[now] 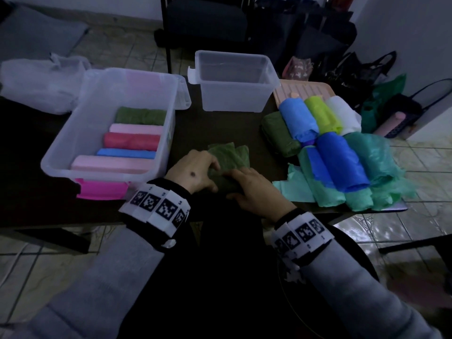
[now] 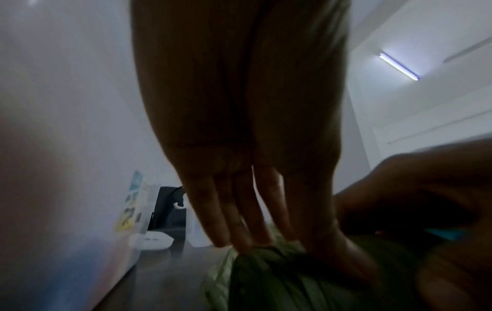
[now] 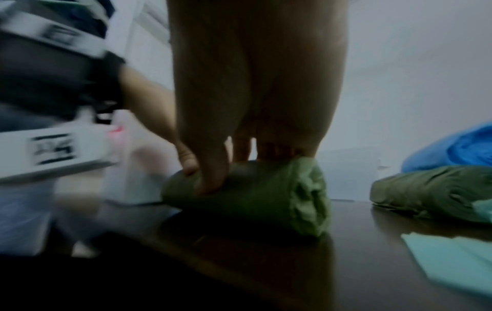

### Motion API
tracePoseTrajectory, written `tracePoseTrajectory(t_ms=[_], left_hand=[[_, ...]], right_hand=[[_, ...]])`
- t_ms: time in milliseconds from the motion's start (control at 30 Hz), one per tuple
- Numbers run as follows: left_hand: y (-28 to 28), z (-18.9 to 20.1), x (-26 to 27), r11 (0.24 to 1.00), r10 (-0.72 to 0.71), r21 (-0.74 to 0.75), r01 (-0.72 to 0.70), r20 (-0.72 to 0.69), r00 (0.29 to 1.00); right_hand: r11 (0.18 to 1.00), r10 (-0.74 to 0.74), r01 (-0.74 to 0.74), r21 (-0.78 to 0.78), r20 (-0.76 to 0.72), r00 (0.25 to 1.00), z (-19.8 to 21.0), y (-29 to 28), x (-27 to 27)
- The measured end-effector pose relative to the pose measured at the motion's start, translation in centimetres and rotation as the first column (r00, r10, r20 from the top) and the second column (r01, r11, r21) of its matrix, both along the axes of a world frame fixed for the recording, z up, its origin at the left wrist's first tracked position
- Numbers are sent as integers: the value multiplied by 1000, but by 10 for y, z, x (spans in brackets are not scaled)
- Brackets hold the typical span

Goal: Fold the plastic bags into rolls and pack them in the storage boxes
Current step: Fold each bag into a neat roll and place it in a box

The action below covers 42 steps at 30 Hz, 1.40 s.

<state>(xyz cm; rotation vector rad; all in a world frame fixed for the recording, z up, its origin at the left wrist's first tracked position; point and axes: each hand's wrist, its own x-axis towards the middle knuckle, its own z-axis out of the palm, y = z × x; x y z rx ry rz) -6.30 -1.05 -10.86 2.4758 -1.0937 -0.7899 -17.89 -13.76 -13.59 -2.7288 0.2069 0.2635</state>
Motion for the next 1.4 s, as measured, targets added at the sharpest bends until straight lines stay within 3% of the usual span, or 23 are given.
tracePoseTrajectory(t_ms=[100, 367, 433, 567, 667, 767, 833, 900, 1033, 1233, 1400], left_hand=[[1, -2, -6, 996, 31, -82, -28, 45, 999], [0, -5, -9, 999, -38, -8, 39, 120, 992], [-3, -3, -7, 999, -36, 24, 34, 103, 994], [-9, -4, -1, 998, -51, 50, 47, 80, 995], [-11, -6, 1, 997, -40, 68, 36, 47, 998], [-12, -8, 1, 998, -40, 48, 38, 33, 999], [-11, -13, 0, 999, -36, -1, 36, 119, 992], [-8, -16, -4, 998, 11, -64, 1, 194, 981], [-4, -19, -9, 991, 57, -128, -30, 212, 976], [1, -6, -5, 999, 36, -42, -32, 81, 996], [3, -1, -2, 999, 15, 42, -13, -57, 998]], right_hand=[[996, 7, 1, 95, -75, 997, 7, -10, 12], [976, -41, 100, 193, -290, 956, 19, -27, 34], [984, -44, 79, 156, -216, 975, 17, -26, 34], [999, 12, -6, -48, 114, 993, 10, -15, 22], [997, 13, 0, -81, 170, 985, -1, -4, 15], [987, 16, 5, -161, 129, 991, -8, 1, 13], [978, 23, 2, -208, 118, 993, -9, 2, 15], [976, 14, 7, -219, 93, 996, -9, 1, 19], [976, -13, 21, -215, 42, 999, -8, 0, 28], [976, 0, -10, -215, -47, 999, -6, 0, 29], [998, -1, -14, -58, -243, 970, 9, -12, 33]])
